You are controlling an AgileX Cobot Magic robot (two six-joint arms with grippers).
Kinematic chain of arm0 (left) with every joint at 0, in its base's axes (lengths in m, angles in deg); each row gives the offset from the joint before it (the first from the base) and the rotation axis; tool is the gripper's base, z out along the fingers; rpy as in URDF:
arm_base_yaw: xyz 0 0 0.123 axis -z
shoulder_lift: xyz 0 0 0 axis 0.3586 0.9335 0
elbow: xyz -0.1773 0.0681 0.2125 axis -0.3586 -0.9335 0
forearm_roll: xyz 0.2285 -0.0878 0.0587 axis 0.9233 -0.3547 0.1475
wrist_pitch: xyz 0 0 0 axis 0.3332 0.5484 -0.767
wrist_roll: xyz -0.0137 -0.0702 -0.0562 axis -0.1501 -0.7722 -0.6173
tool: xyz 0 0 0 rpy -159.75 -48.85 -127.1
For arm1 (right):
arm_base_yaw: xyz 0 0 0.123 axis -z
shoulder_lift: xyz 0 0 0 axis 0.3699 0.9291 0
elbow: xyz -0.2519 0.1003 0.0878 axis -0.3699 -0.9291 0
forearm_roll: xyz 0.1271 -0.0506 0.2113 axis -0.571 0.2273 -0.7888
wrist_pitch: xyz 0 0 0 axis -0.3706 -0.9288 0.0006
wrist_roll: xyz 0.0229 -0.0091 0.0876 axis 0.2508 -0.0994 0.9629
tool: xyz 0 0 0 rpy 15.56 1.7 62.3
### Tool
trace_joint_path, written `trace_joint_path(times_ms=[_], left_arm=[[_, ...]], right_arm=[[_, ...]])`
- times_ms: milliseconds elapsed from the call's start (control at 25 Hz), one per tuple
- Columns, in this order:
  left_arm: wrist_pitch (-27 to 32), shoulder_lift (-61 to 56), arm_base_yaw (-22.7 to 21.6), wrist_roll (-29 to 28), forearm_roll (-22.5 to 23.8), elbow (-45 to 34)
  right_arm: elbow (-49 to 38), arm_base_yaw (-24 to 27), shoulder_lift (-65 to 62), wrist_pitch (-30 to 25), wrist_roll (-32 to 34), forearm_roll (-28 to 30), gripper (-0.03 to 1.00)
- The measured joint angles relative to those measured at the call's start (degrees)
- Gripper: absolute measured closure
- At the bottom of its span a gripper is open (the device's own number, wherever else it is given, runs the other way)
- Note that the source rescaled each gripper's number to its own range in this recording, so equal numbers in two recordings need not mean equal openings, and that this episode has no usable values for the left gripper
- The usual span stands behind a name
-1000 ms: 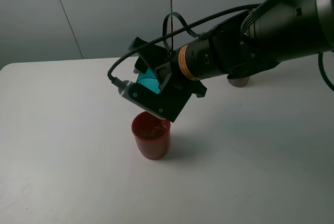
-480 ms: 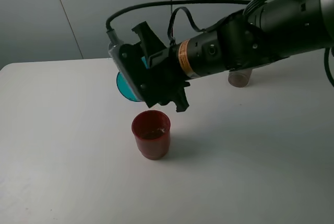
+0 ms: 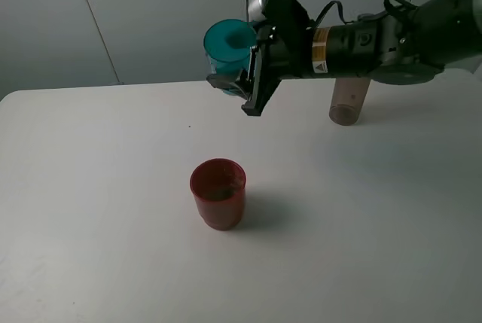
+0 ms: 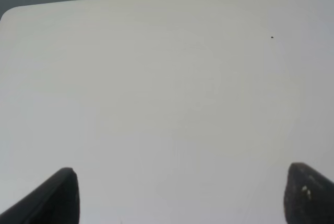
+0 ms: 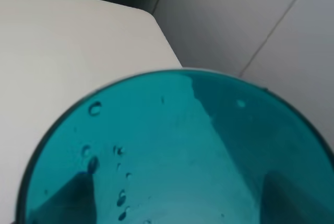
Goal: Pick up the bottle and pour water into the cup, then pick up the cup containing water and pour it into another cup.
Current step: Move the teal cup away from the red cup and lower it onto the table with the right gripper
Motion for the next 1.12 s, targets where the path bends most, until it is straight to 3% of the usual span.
trace_joint_path(times_ms=[440, 1120], left_arm=[[0.0, 0.0, 0.0, 0.0, 0.0, 0.0], [0.0, 0.0, 0.0, 0.0, 0.0, 0.0]], right_arm=[[0.0, 2.2, 14.5, 1.2, 1.1, -11.9, 0.92], [0.1, 2.3, 19.8, -1.4, -1.8, -18.0, 0.92]])
